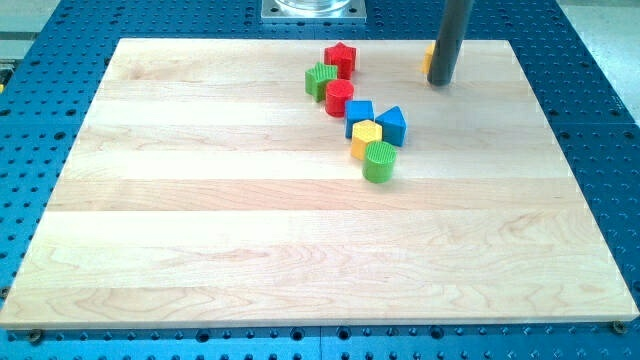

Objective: Drag the hexagon into the blue blocks

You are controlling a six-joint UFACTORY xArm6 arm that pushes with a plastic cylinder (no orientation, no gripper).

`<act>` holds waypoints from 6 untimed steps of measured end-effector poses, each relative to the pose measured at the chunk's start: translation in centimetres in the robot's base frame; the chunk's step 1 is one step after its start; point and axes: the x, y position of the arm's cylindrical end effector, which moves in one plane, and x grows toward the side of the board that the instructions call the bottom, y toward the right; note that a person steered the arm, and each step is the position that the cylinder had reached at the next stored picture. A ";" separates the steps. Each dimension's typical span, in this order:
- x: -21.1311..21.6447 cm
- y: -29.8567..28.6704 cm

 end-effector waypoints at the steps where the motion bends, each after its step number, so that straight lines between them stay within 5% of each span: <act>1: 9.5 -0.5; 3: 13.3 -19.3; 6: 7.2 -10.0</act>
